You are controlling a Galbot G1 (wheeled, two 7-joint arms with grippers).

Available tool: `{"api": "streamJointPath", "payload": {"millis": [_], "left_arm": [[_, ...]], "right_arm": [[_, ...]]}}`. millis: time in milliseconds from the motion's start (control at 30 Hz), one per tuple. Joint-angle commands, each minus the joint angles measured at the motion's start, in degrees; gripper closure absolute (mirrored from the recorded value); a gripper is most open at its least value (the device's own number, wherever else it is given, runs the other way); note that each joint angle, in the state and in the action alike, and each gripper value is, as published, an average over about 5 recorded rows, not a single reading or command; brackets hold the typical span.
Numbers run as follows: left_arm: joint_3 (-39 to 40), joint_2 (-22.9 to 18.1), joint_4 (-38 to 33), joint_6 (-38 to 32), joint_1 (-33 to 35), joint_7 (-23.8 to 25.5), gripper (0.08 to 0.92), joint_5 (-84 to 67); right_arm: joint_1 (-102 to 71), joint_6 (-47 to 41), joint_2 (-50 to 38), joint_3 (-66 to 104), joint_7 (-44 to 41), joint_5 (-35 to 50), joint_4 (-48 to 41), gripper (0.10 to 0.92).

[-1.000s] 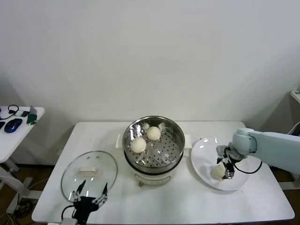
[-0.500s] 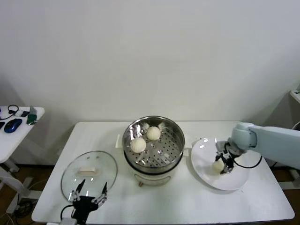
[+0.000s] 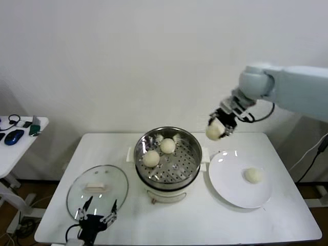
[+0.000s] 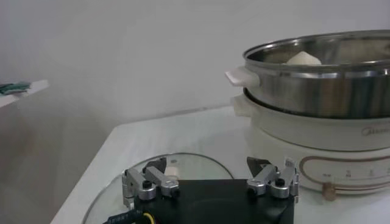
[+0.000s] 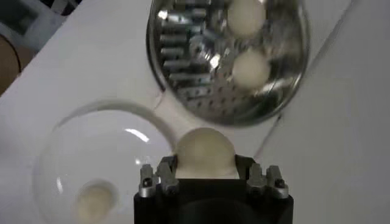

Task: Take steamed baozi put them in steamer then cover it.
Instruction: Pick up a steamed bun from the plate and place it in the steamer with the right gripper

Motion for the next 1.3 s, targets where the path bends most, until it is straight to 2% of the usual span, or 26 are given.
{"api": "streamJointPath", "payload": {"millis": [33, 333, 700, 867, 1100, 1200, 1300], "left_arm": [[-0.2, -0.1, 0.5, -0.4, 0.2, -0.1, 0.177, 0.0], [-0.7, -0.3, 0.8, -0.5, 0.2, -0.2, 0.177, -0.1], [-0.8, -0.3, 1.5, -1.0, 0.2, -0.4, 0.177, -0.2], [-0.6, -0.4, 1.5, -0.9, 0.0, -0.4, 0.177, -0.2], [-0.5, -0.5, 1.0, -0.8, 0.2, -0.4, 0.177, -0.2], [-0.4, -0.6, 0.7, -0.7, 0.3, -0.4, 0.177, -0.1], [-0.4, -0.6, 0.5, -0.5, 0.2, -0.4, 0.177, 0.0]], "right_arm": [[0.9, 12.0, 13.3, 5.0, 0.1, -9.1, 11.5, 0.381], [-13.4, 14.3, 19.5, 2.0, 1.7, -21.6, 6.7, 0.38], [-21.2, 12.6, 20.4, 0.1, 4.0, -26.1, -2.4, 0.38], [-23.1, 12.0, 21.5, 2.2, 5.3, -25.4, -5.9, 0.381], [-21.2, 12.5, 22.1, 2.7, 2.3, -21.4, -6.4, 0.374], [-18.0, 13.5, 21.3, 3.0, 0.7, -18.2, -6.7, 0.333], [-12.8, 14.8, 19.2, 2.4, -0.9, -14.0, -7.6, 0.258]]}}
